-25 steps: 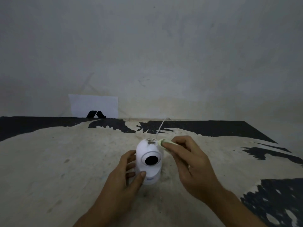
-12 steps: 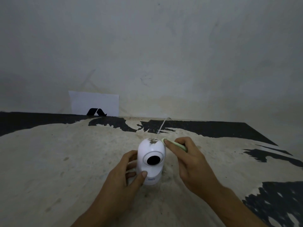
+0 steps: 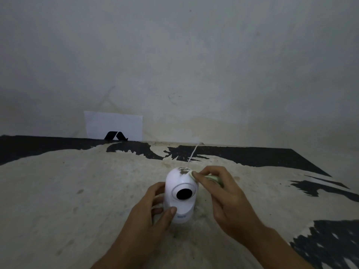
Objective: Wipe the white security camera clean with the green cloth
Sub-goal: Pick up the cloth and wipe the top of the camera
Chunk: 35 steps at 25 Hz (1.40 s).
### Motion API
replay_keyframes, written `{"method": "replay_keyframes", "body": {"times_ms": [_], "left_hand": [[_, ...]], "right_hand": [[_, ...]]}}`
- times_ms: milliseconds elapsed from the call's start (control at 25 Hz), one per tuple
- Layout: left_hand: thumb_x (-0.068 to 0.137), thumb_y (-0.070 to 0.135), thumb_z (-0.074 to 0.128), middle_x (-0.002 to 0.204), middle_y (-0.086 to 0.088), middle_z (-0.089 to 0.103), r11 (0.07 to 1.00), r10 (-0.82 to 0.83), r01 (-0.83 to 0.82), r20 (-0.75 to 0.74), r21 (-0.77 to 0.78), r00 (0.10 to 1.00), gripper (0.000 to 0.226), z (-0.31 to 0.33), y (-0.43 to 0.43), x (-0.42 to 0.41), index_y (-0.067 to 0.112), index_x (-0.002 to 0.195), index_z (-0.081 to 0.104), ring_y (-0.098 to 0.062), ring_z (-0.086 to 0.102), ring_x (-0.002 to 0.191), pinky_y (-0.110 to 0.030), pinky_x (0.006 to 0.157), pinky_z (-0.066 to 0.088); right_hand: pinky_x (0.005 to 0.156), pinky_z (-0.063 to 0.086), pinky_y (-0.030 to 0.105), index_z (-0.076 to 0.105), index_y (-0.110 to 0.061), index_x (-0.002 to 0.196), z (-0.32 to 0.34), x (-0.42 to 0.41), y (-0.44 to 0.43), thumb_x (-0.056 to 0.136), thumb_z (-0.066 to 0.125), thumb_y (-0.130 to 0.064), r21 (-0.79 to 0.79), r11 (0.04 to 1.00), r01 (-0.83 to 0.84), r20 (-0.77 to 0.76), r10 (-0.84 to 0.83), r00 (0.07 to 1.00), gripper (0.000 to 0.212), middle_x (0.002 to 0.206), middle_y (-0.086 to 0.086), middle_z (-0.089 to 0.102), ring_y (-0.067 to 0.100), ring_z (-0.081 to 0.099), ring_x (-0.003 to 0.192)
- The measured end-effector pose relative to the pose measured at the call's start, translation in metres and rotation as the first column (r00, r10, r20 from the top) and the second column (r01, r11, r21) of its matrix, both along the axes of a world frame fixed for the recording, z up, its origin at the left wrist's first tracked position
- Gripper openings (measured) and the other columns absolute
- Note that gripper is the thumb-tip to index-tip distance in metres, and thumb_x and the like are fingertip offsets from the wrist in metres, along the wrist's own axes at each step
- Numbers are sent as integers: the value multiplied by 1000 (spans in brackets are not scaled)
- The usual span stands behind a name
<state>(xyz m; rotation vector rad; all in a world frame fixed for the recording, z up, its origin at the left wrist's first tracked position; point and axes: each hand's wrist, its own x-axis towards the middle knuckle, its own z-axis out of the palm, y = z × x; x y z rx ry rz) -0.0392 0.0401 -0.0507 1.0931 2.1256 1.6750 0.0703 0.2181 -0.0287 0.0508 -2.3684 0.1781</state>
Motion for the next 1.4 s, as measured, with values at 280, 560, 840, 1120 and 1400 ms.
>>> {"method": "replay_keyframes", "body": {"times_ms": [280,560,840,1120,1400], "left_hand": [[79,41,63,103,41,39,1000,5,-5,1,-11,1000,48,-1,0,-1,52,112,30,12,51,90,-5,66,45],[80,38,64,111,33,46,1000,-16,16,11,20,1000,50,0,0,-2,44,121,35,10,53,97,-8,73,49],[73,48,62,115,34,49,999,-27,27,3,36,1000,50,-2,-2,-2,49,117,37,18,51,101,-8,76,50],[79,38,64,110,35,46,999,-25,25,17,28,1000,51,-2,-2,-2,44,121,34,7,54,100,-11,76,51],[78,41,63,114,30,50,999,-35,34,41,25,999,48,-2,-2,-2,48,117,36,5,56,100,-10,76,51]], "right_hand": [[78,56,38,54,-13,131,5,-15,10,87,47,4,12,999,49,5,-49,999,48,113,14,57,24,55,103],[77,49,19,64,-14,119,17,-8,-6,104,26,-37,67,996,-51,-8,51,999,48,110,3,57,8,49,98],[82,53,34,59,-14,127,6,-22,22,86,50,8,-53,998,29,18,-28,999,47,113,10,56,15,51,104],[84,50,23,54,-20,128,11,-12,2,103,28,-30,21,995,-93,-11,94,996,37,113,8,58,16,53,104],[79,54,31,63,-9,120,18,-12,2,98,30,-11,56,998,-7,-47,10,999,39,108,15,60,23,56,99]]}}
